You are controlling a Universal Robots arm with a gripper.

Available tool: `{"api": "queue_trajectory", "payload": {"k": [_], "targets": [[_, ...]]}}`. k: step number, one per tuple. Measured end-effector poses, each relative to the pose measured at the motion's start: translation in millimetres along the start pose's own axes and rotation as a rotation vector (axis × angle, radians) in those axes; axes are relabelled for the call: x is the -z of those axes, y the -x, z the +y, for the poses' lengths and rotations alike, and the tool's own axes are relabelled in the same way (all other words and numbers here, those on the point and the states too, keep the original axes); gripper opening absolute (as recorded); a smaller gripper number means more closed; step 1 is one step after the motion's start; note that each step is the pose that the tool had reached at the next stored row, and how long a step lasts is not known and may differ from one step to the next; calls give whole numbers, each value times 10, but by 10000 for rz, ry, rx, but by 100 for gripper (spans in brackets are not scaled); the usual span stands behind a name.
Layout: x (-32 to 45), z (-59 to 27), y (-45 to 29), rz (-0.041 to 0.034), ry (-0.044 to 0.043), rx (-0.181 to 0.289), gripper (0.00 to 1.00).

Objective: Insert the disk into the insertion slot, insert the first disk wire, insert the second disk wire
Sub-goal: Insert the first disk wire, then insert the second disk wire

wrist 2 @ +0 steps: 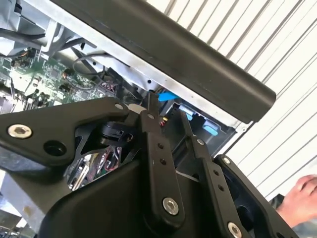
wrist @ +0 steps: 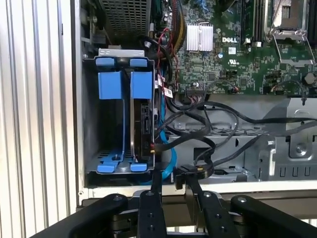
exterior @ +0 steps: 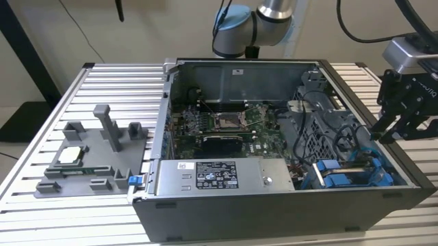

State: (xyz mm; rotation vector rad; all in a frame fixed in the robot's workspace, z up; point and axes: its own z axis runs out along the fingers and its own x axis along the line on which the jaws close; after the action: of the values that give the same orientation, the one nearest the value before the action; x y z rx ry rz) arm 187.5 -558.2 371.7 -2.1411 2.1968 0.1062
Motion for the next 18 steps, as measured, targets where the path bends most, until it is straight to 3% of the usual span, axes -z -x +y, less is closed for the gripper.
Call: {"api": "queue_trajectory", "payload": {"k": [4, 7, 9, 11, 12, 13, 18], "targets": [[-21, -1, -2, -18, 121, -10, 100], [-26, 0, 1, -157, 198, -18, 100], [-28, -1, 2, -382, 212, -16, 100], [-31, -2, 2, -710, 221, -14, 100], [-35, -2, 2, -775, 223, -14, 100], [-39, -1, 2, -795, 224, -13, 0], [-47, -1, 0, -793, 222, -14, 0]]}}
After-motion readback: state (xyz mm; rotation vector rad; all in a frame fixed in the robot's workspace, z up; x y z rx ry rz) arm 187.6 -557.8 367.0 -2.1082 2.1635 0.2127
